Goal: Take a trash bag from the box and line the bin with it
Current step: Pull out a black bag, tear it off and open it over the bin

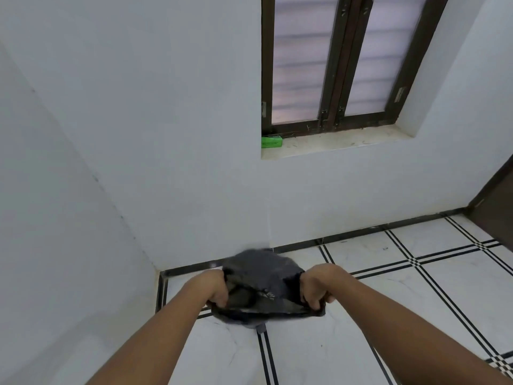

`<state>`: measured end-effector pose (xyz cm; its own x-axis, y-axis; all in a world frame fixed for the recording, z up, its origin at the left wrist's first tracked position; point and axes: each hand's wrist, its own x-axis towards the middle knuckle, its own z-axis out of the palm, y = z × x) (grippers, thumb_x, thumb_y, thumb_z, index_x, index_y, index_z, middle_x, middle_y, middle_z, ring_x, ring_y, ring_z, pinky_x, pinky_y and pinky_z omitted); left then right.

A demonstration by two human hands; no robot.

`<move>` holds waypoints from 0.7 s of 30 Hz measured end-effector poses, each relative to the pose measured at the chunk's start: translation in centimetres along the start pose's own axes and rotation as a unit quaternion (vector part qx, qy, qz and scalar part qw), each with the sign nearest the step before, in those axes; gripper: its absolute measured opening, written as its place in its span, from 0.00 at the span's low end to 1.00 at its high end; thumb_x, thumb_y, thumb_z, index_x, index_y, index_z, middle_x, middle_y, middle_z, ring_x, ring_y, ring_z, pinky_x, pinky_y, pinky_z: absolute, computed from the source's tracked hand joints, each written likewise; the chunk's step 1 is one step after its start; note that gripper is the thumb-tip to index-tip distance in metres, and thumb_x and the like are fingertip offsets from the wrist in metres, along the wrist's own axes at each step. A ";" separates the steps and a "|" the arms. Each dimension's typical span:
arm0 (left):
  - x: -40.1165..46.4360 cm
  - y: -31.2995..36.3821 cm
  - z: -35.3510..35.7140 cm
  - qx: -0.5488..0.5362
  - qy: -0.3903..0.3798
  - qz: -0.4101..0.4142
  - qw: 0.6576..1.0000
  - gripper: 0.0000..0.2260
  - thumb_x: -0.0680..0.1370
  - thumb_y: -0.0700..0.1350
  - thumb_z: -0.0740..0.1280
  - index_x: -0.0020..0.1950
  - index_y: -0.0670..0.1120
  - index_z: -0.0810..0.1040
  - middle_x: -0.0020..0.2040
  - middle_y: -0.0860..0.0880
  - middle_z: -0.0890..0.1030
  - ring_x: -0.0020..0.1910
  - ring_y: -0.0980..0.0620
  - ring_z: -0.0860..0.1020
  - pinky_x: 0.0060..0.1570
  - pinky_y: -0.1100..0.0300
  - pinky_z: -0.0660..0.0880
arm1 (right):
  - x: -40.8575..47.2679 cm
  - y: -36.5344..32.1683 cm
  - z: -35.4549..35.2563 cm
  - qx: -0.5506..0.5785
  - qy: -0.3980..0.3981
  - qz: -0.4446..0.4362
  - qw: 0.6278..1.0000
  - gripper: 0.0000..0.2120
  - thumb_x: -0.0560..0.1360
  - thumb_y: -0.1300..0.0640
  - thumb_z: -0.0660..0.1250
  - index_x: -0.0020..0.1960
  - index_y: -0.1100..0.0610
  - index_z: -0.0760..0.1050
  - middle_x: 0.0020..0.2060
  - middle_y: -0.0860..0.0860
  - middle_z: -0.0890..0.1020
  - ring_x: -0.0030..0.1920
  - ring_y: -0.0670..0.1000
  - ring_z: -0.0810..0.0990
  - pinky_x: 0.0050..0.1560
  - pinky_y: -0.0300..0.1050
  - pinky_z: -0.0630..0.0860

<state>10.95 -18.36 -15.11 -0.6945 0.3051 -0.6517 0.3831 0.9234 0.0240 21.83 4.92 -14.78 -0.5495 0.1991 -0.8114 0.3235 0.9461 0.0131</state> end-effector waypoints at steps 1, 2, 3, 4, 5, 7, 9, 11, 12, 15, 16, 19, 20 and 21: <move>0.3 0.1 0.1 -0.027 -0.034 -0.014 0.999 0.15 0.73 0.44 0.73 0.59 0.45 0.78 0.52 0.48 0.80 0.51 0.46 0.82 0.47 0.57 0.79 | 0.0 -0.2 0.0 0.009 -0.007 0.007 1.000 0.20 0.71 0.61 0.71 0.62 0.59 0.80 0.48 0.55 0.81 0.42 0.54 0.80 0.44 0.45 0.79; 0.7 0.1 0.2 -0.061 -0.013 -0.024 0.998 0.15 0.72 0.45 0.73 0.57 0.45 0.79 0.52 0.48 0.80 0.51 0.47 0.82 0.47 0.58 0.79 | 0.2 -0.2 -0.1 0.030 0.024 0.014 0.999 0.18 0.69 0.61 0.72 0.59 0.59 0.82 0.46 0.55 0.81 0.41 0.54 0.80 0.43 0.45 0.78; 1.2 0.0 0.4 -0.099 0.053 -0.034 0.993 0.16 0.71 0.46 0.71 0.58 0.45 0.79 0.54 0.47 0.80 0.53 0.46 0.82 0.49 0.57 0.78 | 0.6 -0.3 -0.2 0.058 0.074 0.022 0.995 0.16 0.67 0.60 0.73 0.55 0.59 0.83 0.44 0.54 0.81 0.40 0.53 0.80 0.41 0.43 0.78; 1.6 -0.2 0.4 -0.137 0.139 -0.037 0.980 0.21 0.71 0.46 0.70 0.63 0.45 0.77 0.59 0.46 0.79 0.56 0.44 0.82 0.49 0.56 0.77 | 0.9 -0.3 -0.5 0.094 0.134 0.028 0.986 0.14 0.65 0.59 0.73 0.50 0.58 0.83 0.44 0.53 0.80 0.39 0.53 0.80 0.40 0.41 0.77; 1.7 -0.2 0.2 -0.167 0.216 -0.030 0.962 0.26 0.72 0.45 0.70 0.70 0.45 0.72 0.65 0.44 0.75 0.57 0.41 0.81 0.48 0.55 0.75 | 1.2 -0.3 -0.7 0.141 0.199 0.028 0.969 0.11 0.65 0.56 0.73 0.47 0.57 0.83 0.47 0.51 0.78 0.40 0.52 0.79 0.40 0.40 0.76; 1.5 0.0 -0.3 -0.211 0.317 0.015 0.924 0.32 0.74 0.45 0.70 0.76 0.43 0.62 0.70 0.43 0.68 0.53 0.38 0.81 0.42 0.53 0.73 | 1.3 -0.2 -1.0 0.253 0.319 0.012 0.913 0.14 0.67 0.47 0.71 0.47 0.55 0.82 0.54 0.50 0.71 0.44 0.53 0.80 0.44 0.42 0.76; 1.0 0.5 -0.9 -0.209 0.382 0.042 0.899 0.35 0.74 0.43 0.71 0.77 0.42 0.59 0.74 0.43 0.63 0.46 0.38 0.82 0.37 0.52 0.74 | 1.1 -0.3 -1.2 0.290 0.416 0.016 0.862 0.18 0.71 0.41 0.67 0.48 0.56 0.82 0.57 0.50 0.69 0.50 0.55 0.79 0.45 0.45 0.76; 1.1 0.6 -1.1 -0.184 0.433 0.035 0.882 0.36 0.73 0.42 0.73 0.76 0.42 0.59 0.78 0.43 0.59 0.39 0.40 0.81 0.32 0.53 0.73 | 1.0 -0.6 -1.4 0.317 0.493 0.020 0.810 0.19 0.76 0.43 0.62 0.45 0.57 0.83 0.58 0.51 0.71 0.52 0.57 0.77 0.45 0.46 0.75; 1.1 0.4 -0.9 -0.173 0.450 0.032 0.876 0.36 0.72 0.42 0.74 0.76 0.42 0.60 0.80 0.42 0.57 0.36 0.41 0.80 0.31 0.55 0.72 | 0.9 -0.7 -1.4 0.336 0.518 0.016 0.786 0.19 0.77 0.45 0.61 0.44 0.58 0.83 0.59 0.52 0.71 0.52 0.57 0.77 0.46 0.47 0.75; 1.2 -0.3 -0.4 -0.122 0.456 0.029 0.881 0.39 0.70 0.42 0.76 0.77 0.42 0.60 0.81 0.40 0.55 0.34 0.43 0.80 0.30 0.56 0.70 | 1.0 -0.5 -1.4 0.370 0.521 -0.002 0.769 0.11 0.78 0.53 0.63 0.48 0.59 0.80 0.70 0.52 0.65 0.45 0.55 0.78 0.49 0.44 0.74; 1.4 -0.7 -0.2 -0.108 0.444 0.028 0.889 0.40 0.71 0.43 0.76 0.78 0.42 0.60 0.82 0.40 0.55 0.35 0.43 0.80 0.30 0.56 0.70 | 1.1 -0.2 -1.4 0.348 0.504 -0.004 0.791 0.09 0.76 0.55 0.66 0.52 0.58 0.79 0.72 0.52 0.62 0.43 0.56 0.78 0.48 0.44 0.75; 2.4 -1.9 -0.5 -0.083 0.369 0.025 0.925 0.43 0.73 0.49 0.75 0.82 0.47 0.55 0.81 0.44 0.54 0.44 0.44 0.82 0.35 0.55 0.72 | 1.6 0.2 -1.7 0.196 0.389 0.006 0.900 0.22 0.72 0.59 0.70 0.65 0.53 0.78 0.70 0.54 0.67 0.50 0.60 0.82 0.51 0.48 0.80; 2.8 -2.3 -0.9 -0.085 0.329 0.024 0.940 0.42 0.73 0.50 0.74 0.81 0.49 0.56 0.79 0.46 0.58 0.49 0.44 0.82 0.37 0.55 0.73 | 1.5 0.1 -2.1 0.153 0.333 0.013 0.930 0.26 0.69 0.60 0.72 0.67 0.51 0.78 0.67 0.54 0.71 0.54 0.59 0.82 0.53 0.47 0.80; 3.2 -2.6 -1.4 -0.093 0.284 0.020 0.954 0.38 0.72 0.51 0.73 0.80 0.51 0.60 0.75 0.47 0.64 0.52 0.44 0.81 0.41 0.54 0.75 | 1.4 -0.1 -2.4 0.119 0.282 0.020 0.952 0.29 0.67 0.60 0.74 0.68 0.50 0.78 0.66 0.53 0.73 0.57 0.58 0.81 0.54 0.46 0.80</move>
<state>6.89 -19.47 -16.16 -0.9199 0.3693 -0.1319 0.3386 0.9176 0.2082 19.20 5.75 -14.49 -0.8377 0.4018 -0.3699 0.4808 0.8639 -0.1503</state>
